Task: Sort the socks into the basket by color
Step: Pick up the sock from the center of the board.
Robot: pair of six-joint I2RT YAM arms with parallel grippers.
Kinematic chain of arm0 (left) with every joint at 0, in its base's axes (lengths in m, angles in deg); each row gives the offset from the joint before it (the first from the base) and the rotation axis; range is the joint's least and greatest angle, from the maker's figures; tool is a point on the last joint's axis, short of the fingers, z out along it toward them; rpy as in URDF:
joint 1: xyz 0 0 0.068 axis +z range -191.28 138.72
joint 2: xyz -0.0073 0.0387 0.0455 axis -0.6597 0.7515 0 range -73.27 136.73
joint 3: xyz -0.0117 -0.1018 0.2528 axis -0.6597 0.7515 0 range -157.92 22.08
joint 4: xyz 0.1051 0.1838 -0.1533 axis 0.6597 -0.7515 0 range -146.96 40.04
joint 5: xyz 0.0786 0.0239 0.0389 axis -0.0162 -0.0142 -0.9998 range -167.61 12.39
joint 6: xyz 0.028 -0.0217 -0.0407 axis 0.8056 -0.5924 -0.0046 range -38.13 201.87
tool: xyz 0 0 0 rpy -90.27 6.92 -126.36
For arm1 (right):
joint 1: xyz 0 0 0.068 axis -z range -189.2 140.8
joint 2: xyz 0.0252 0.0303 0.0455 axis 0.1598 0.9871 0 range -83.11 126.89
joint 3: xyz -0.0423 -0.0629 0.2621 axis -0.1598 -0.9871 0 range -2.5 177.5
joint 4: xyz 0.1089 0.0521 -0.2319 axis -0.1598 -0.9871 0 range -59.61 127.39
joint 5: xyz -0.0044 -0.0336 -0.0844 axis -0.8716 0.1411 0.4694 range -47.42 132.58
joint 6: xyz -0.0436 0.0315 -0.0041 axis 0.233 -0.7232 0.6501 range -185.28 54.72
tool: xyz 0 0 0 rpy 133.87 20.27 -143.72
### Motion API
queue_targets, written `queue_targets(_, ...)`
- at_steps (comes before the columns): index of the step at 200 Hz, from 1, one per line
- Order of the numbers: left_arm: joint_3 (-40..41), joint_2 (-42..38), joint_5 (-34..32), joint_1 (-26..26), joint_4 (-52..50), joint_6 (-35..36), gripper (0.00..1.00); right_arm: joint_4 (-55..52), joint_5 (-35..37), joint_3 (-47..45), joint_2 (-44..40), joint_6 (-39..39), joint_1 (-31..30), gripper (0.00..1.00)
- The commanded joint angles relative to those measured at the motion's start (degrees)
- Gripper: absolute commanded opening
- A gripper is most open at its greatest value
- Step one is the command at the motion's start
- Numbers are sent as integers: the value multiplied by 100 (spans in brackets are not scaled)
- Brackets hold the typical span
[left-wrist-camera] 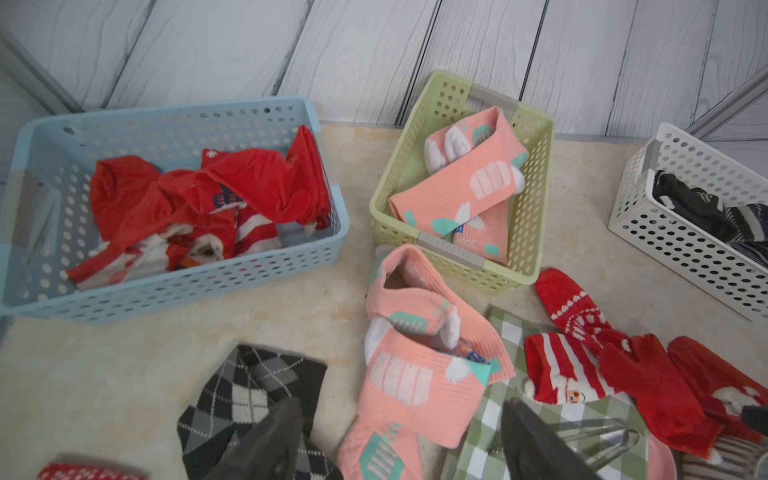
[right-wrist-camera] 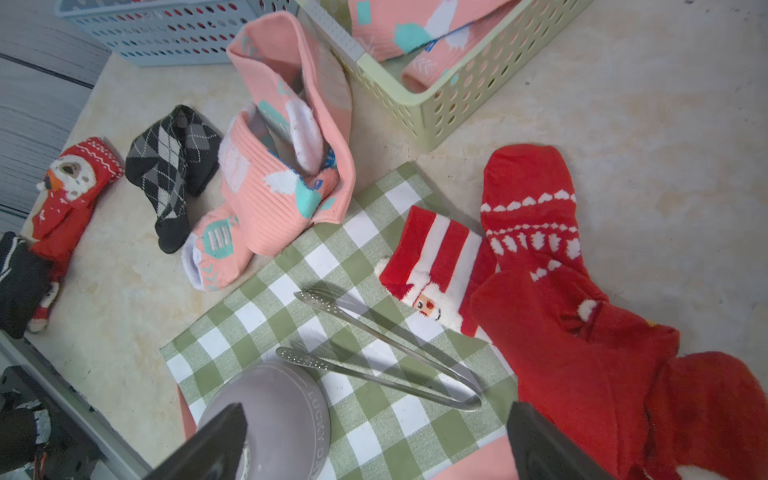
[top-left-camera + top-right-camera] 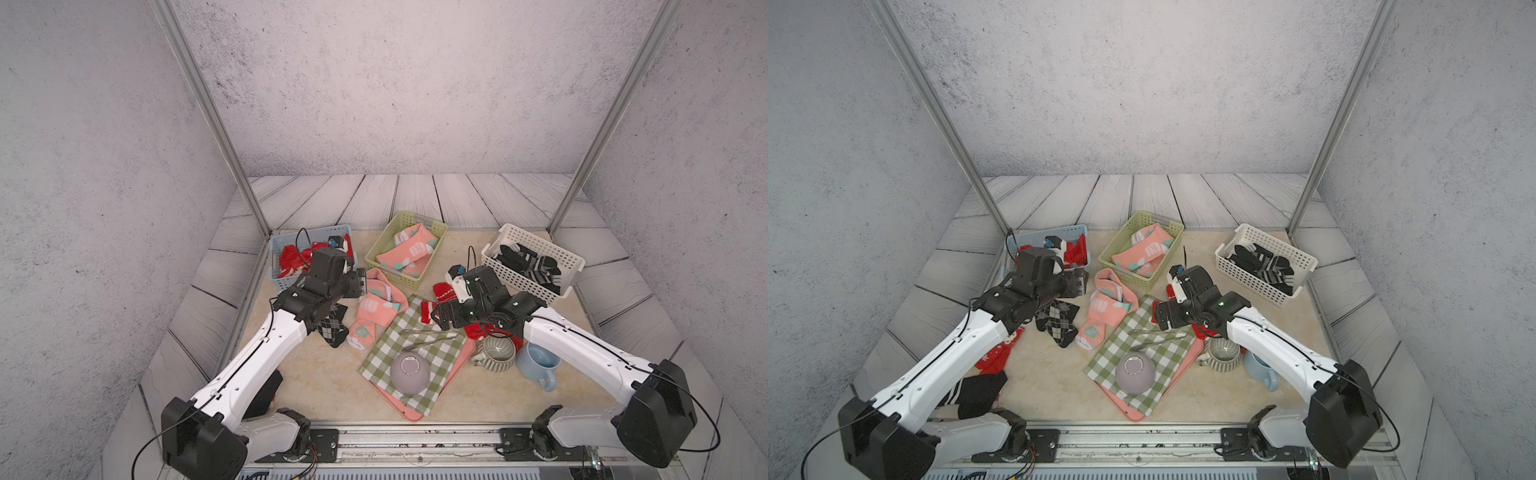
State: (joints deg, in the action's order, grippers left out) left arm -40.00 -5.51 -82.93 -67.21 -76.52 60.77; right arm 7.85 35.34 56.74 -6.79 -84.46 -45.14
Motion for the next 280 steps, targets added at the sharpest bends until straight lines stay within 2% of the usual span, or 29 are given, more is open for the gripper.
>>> queue_targets(1, 217, -296, -137, 1, -354, -195, 79, -227, -105, 192, 103, 105, -9, 100)
queue_targets(43, 710, -780, -42, 4, -540, -449, 79, -258, 102, 347, 222, 110, -18, 90)
queue_targets(74, 931, -921, 31, 5, -506, -542, 79, -305, 123, 601, 394, 179, -18, 87)
queue_targets(94, 997, -923, 116, 9, -467, -563, 78, -378, 162, 763, 526, 242, -36, 88)
queue_targets(115, 1070, -927, 168, 8, -458, -623, 78, -551, 622, 876, 621, 263, -37, 94)
queue_targets(134, 1141, -964, 224, 9, -448, -648, 78, -889, 1033, 1068, 901, 320, -27, 95)
queue_targets(151, 1219, -984, 256, 12, -442, -689, 78, -1001, 1111, 1167, 1187, 345, -22, 95)
queue_targets(191, 1323, -1044, 364, 9, -396, -715, 76, -940, 1394, 1300, 1854, 257, 82, 86)
queue_targets(210, 1357, -1070, 351, 14, -398, -695, 76, -896, 1496, 1386, 2109, 231, 200, 75)
queue_targets(245, 1374, -1101, 352, 10, -406, -693, 76, -1027, 1768, 1504, 2449, 353, 322, 74)
queue_targets(280, 1348, -1073, 408, 18, -334, -678, 76, -972, 1664, 1289, 2599, 338, 426, 72)
